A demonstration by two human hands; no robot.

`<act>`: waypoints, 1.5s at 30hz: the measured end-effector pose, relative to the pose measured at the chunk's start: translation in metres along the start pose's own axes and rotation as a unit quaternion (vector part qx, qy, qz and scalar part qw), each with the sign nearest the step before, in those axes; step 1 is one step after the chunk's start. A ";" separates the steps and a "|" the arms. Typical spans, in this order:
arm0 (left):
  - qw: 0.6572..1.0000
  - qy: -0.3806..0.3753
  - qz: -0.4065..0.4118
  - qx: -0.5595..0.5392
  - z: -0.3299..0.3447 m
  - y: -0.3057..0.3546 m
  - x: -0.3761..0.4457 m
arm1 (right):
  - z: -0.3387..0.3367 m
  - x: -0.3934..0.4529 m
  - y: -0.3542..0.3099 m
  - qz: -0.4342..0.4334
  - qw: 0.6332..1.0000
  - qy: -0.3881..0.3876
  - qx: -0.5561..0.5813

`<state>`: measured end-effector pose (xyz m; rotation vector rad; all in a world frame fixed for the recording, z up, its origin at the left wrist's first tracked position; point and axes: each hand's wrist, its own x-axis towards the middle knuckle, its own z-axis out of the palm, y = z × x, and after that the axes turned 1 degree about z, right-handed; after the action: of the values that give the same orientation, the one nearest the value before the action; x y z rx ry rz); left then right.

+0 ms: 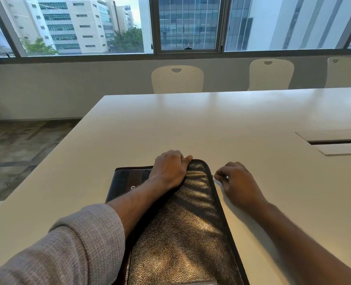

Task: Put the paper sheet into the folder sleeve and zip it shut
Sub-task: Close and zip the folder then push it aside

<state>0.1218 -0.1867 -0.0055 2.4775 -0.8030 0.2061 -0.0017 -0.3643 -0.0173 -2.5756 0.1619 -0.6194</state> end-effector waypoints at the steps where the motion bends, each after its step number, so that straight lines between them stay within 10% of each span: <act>1: 1.000 0.000 0.001 -0.002 0.000 0.000 0.000 | 0.001 0.003 -0.001 0.002 1.000 0.003 -0.007; 25: 0.987 0.017 -0.051 -0.148 0.004 -0.014 0.008 | 0.007 0.109 -0.049 -0.127 0.957 -0.212 -0.155; 39: 0.981 -0.060 -0.110 -0.145 -0.002 -0.008 0.015 | 0.028 0.065 -0.052 0.051 0.990 -0.060 0.115; 45: 0.981 -0.043 -0.135 -0.132 -0.002 -0.004 0.016 | 0.038 0.016 -0.074 0.064 0.996 -0.062 -0.013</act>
<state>0.1371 -0.1911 -0.0002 2.3207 -0.4836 -0.1014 0.0305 -0.2863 -0.0051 -2.5938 0.2933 -0.4118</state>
